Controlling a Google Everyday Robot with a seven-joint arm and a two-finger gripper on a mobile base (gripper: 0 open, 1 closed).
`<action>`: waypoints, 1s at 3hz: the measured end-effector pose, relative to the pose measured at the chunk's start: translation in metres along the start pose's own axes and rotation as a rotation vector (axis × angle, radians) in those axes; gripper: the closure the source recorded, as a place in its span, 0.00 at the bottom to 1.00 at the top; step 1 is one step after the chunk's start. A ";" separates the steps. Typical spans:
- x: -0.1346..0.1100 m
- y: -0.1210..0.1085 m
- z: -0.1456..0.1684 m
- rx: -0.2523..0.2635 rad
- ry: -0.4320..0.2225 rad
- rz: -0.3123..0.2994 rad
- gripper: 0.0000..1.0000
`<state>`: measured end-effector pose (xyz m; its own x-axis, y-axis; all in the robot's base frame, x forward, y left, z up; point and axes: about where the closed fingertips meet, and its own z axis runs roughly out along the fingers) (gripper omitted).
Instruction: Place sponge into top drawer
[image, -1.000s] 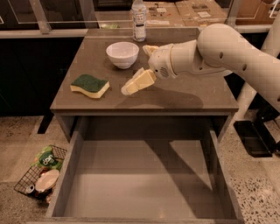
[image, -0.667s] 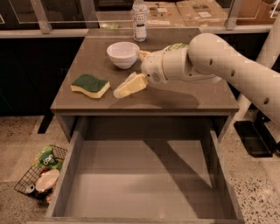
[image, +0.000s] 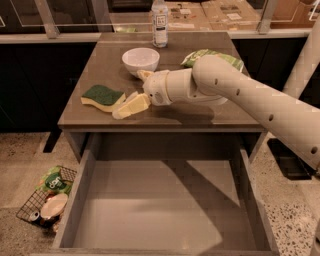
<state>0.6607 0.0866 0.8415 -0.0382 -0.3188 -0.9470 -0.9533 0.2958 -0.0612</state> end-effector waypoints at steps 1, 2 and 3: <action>-0.006 0.007 0.020 -0.025 -0.002 0.016 0.00; -0.008 0.012 0.039 -0.049 -0.007 0.030 0.00; -0.004 0.013 0.050 -0.059 -0.030 0.045 0.00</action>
Offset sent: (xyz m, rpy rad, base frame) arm 0.0034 0.0583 -0.0088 0.0277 0.0611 0.0507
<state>0.6636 0.1363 0.8284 -0.0735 -0.2788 -0.9575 -0.9668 0.2557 -0.0003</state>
